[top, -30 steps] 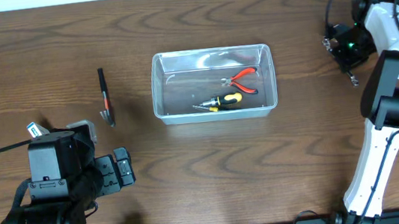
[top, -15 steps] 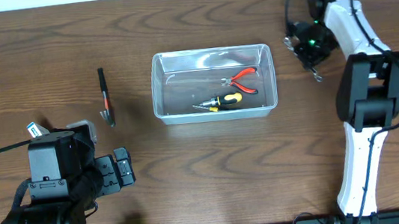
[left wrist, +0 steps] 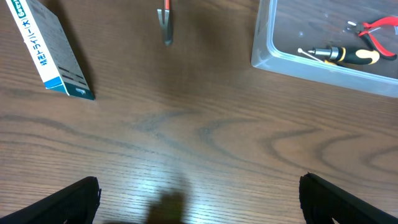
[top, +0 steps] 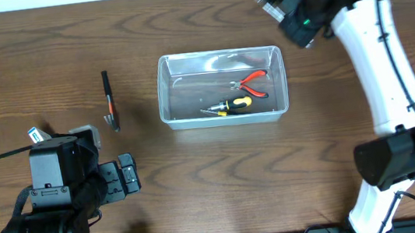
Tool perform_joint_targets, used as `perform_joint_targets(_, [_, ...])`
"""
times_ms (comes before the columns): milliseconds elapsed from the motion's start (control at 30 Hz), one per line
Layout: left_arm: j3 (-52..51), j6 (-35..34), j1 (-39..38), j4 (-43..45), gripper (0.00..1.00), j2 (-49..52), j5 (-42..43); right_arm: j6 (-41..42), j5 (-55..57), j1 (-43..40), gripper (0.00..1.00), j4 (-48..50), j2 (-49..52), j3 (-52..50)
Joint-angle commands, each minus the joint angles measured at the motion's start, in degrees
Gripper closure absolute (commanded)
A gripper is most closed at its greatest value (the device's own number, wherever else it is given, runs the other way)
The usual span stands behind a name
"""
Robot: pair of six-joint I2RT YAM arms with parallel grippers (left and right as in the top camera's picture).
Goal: Pack container
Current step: 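Carry the wrench into the container and open the right gripper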
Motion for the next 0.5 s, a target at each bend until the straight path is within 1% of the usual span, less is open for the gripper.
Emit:
perform_joint_targets(0, [0.37, 0.98, 0.24, -0.15, 0.02, -0.04, -0.26, -9.46, -1.7, 4.76, 0.99, -1.97, 2.6, -0.55])
perform_joint_targets(67, [0.37, 0.98, 0.24, -0.13, 0.02, -0.04, -0.26, -15.74, -5.25, 7.26, 0.99, -2.97, 3.52, -0.9])
perform_joint_targets(133, [0.37, 0.98, 0.24, -0.13, 0.02, -0.04, -0.26, -19.89, -7.15, 9.05, 0.99, -2.75, 4.44, -1.66])
perform_joint_targets(200, [0.37, 0.96, 0.24, -0.13, 0.02, -0.04, -0.26, -22.27, -7.52, 10.51, 0.99, -2.49, 5.68, -2.56])
perform_joint_targets(467, [0.37, 0.96, 0.24, -0.13, 0.02, -0.04, -0.26, -24.39, -7.52, 12.98, 0.99, -2.21, 15.65, -3.13])
